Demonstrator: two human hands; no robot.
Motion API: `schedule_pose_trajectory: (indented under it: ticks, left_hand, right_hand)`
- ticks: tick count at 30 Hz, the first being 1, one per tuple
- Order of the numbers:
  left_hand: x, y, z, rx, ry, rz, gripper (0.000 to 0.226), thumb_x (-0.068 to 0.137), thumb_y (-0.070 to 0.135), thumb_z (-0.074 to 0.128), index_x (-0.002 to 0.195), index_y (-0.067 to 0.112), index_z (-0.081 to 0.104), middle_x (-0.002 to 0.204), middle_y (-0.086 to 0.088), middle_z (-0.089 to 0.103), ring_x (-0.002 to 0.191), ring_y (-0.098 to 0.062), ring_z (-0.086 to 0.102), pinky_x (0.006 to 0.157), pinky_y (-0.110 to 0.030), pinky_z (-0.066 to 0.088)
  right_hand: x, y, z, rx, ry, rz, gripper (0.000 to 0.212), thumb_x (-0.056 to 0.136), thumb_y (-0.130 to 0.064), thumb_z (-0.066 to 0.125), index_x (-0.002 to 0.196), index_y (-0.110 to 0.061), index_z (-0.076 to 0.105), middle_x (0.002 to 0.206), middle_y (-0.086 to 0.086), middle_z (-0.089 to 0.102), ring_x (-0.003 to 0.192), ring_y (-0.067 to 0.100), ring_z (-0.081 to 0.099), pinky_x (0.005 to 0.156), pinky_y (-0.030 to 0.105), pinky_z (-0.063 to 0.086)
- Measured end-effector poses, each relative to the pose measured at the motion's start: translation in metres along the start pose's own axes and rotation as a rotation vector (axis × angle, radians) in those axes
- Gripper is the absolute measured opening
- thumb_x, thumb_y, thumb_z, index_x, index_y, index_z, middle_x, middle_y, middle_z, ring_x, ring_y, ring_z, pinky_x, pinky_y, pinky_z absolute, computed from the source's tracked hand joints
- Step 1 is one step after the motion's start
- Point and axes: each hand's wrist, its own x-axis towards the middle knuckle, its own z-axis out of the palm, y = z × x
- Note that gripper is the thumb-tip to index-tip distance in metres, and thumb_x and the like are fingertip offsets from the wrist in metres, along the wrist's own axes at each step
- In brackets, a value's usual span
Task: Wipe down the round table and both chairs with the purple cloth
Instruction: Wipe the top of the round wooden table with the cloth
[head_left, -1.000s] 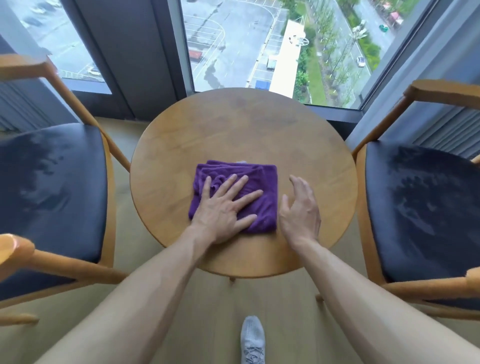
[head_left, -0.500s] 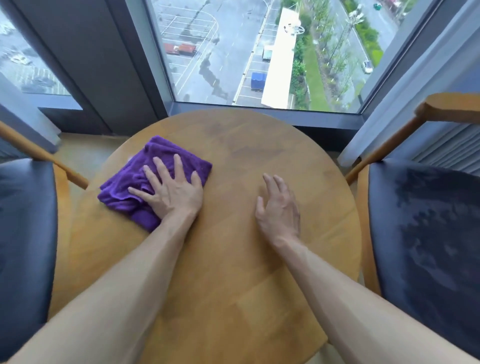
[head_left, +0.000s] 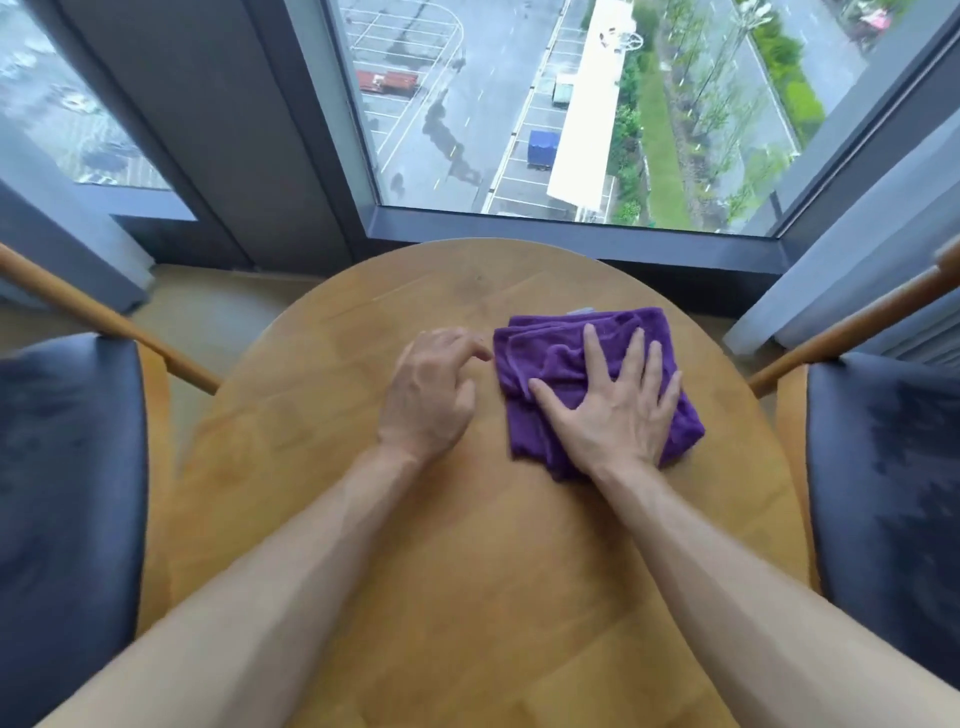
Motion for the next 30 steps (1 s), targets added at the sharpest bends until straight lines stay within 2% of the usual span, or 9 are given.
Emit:
schedule_pose_trajectory:
  ticks: [6, 9, 14, 16, 18, 20, 22, 26, 30]
  left_hand:
    - [-0.05, -0.068, -0.063, 0.172, 0.186, -0.229, 0.044, 0.076, -0.001, 0.056, 0.115, 0.015, 0.067, 0.127, -0.003, 0.061, 0.12, -0.024, 0.053, 0.106, -0.039, 0.037]
    - [-0.075, -0.088, -0.091, 0.199, 0.295, -0.327, 0.044, 0.078, -0.001, 0.055, 0.118, 0.014, 0.064, 0.125, -0.003, 0.06, 0.119, -0.024, 0.053, 0.105, -0.045, 0.041]
    - [-0.111, -0.111, -0.123, 0.251, 0.402, -0.444, 0.04, 0.081, 0.001, 0.055, 0.118, 0.015, 0.064, 0.126, -0.001, 0.06, 0.118, -0.024, 0.053, 0.102, -0.043, 0.038]
    - [-0.117, -0.113, -0.122, 0.242, 0.36, -0.434, 0.039, 0.085, 0.003, 0.056, 0.12, 0.015, 0.064, 0.129, -0.001, 0.06, 0.12, -0.024, 0.053, 0.104, -0.041, 0.036]
    - [-0.113, -0.11, -0.112, 0.231, 0.246, -0.36, 0.038, 0.089, 0.006, 0.057, 0.125, 0.014, 0.065, 0.134, -0.002, 0.06, 0.127, -0.024, 0.052, 0.11, -0.041, 0.035]
    - [-0.1, -0.102, -0.095, 0.252, 0.105, -0.254, 0.037, 0.093, 0.013, 0.056, 0.128, 0.017, 0.065, 0.141, -0.001, 0.057, 0.134, -0.02, 0.047, 0.117, -0.041, 0.027]
    - [-0.082, -0.089, -0.076, 0.285, -0.003, -0.169, 0.035, 0.097, 0.023, 0.053, 0.131, 0.023, 0.064, 0.146, 0.003, 0.052, 0.14, -0.016, 0.041, 0.121, -0.042, 0.018]
    - [-0.047, -0.069, -0.045, 0.292, -0.045, -0.188, 0.037, 0.103, 0.036, 0.043, 0.136, 0.029, 0.059, 0.152, 0.003, 0.046, 0.145, -0.017, 0.033, 0.122, -0.044, 0.011]
    - [-0.034, -0.055, -0.019, 0.36, -0.097, -0.229, 0.039, 0.102, 0.038, 0.044, 0.138, 0.029, 0.057, 0.154, -0.002, 0.043, 0.144, -0.022, 0.033, 0.121, -0.045, 0.014]
  right_hand:
    - [-0.013, -0.104, 0.026, -0.059, -0.05, -0.241, 0.099, 0.072, -0.093, 0.016, 0.157, -0.042, 0.013, 0.167, 0.013, 0.002, 0.153, 0.033, -0.002, 0.122, 0.054, 0.001]
    - [-0.051, -0.153, 0.036, -0.042, -0.101, -0.41, 0.097, 0.073, -0.09, 0.021, 0.157, -0.04, 0.014, 0.167, 0.015, 0.0, 0.153, 0.035, -0.003, 0.122, 0.055, 0.001]
    - [-0.132, -0.203, 0.048, 0.028, -0.172, -0.666, 0.093, 0.075, -0.081, 0.036, 0.156, -0.037, 0.024, 0.166, 0.016, -0.002, 0.153, 0.035, -0.007, 0.12, 0.06, 0.002]
    - [-0.164, -0.206, 0.051, 0.078, -0.169, -0.731, 0.09, 0.074, -0.075, 0.045, 0.154, -0.036, 0.03, 0.166, 0.015, 0.002, 0.154, 0.034, -0.005, 0.119, 0.061, 0.005]
    - [-0.186, -0.199, 0.053, 0.11, -0.149, -0.764, 0.085, 0.073, -0.069, 0.05, 0.15, -0.033, 0.038, 0.166, 0.015, 0.011, 0.154, 0.033, 0.0, 0.12, 0.061, 0.009]
    - [-0.196, -0.185, 0.052, 0.102, -0.137, -0.779, 0.076, 0.074, -0.066, 0.051, 0.143, -0.033, 0.047, 0.162, 0.017, 0.025, 0.154, 0.032, 0.006, 0.12, 0.06, 0.011]
    - [-0.197, -0.169, 0.048, 0.093, -0.139, -0.759, 0.072, 0.075, -0.066, 0.05, 0.14, -0.036, 0.049, 0.158, 0.016, 0.034, 0.153, 0.032, 0.013, 0.12, 0.06, 0.011]
    - [-0.193, -0.124, 0.04, 0.082, -0.099, -0.679, 0.076, 0.077, -0.066, 0.051, 0.148, -0.04, 0.04, 0.163, 0.013, 0.026, 0.154, 0.027, 0.008, 0.12, 0.06, 0.013]
    - [-0.174, -0.042, 0.029, 0.028, -0.004, -0.526, 0.079, 0.079, -0.07, 0.051, 0.151, -0.042, 0.034, 0.166, 0.007, 0.015, 0.154, 0.024, 0.011, 0.119, 0.06, 0.017]
